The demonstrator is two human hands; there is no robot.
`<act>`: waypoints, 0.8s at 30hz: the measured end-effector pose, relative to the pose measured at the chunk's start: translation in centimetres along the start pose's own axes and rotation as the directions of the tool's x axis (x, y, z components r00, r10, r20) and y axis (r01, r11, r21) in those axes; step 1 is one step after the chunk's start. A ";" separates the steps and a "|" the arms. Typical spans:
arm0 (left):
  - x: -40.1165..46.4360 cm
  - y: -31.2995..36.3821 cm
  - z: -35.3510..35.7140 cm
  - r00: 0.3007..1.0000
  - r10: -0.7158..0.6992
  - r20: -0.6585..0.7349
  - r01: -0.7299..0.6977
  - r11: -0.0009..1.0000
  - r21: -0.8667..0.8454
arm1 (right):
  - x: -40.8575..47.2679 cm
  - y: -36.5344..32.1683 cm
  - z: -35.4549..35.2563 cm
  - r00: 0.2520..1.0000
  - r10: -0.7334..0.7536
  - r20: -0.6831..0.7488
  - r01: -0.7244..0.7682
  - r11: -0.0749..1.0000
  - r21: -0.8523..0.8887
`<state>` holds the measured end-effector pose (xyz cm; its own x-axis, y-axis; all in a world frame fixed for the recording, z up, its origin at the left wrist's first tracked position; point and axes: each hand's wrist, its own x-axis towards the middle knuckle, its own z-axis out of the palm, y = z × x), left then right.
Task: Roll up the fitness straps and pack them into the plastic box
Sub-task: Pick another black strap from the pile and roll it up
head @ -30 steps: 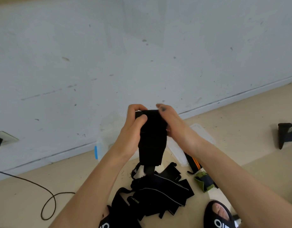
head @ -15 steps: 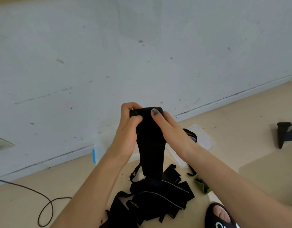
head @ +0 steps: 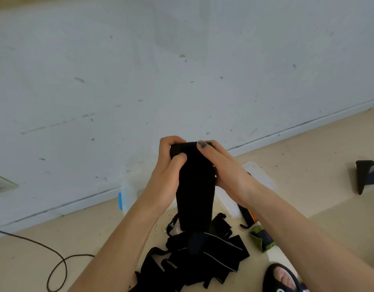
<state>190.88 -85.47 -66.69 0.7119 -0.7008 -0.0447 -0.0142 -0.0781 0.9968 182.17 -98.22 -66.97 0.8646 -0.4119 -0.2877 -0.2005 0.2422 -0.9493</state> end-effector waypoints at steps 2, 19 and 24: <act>-0.2 0.1 0.3 1.000 0.011 0.011 -0.011 1.000 -0.004 | 0.0 0.2 0.3 0.998 -0.030 -0.048 0.028 0.999 -0.030; 0.3 -0.1 0.0 0.998 -0.066 0.022 0.068 0.991 -0.113 | 0.2 0.6 0.1 0.990 -0.120 -0.073 0.116 0.992 -0.050; 0.1 -0.1 -0.1 0.995 -0.103 -0.004 0.103 0.995 -0.013 | 0.0 0.7 0.2 0.990 -0.129 -0.056 0.127 0.991 -0.051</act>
<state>191.03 -85.44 -66.80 0.7122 -0.6863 -0.1472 0.0687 -0.1406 0.9877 182.08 -97.86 -67.64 0.8561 -0.4883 -0.1691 -0.1129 0.1426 -0.9833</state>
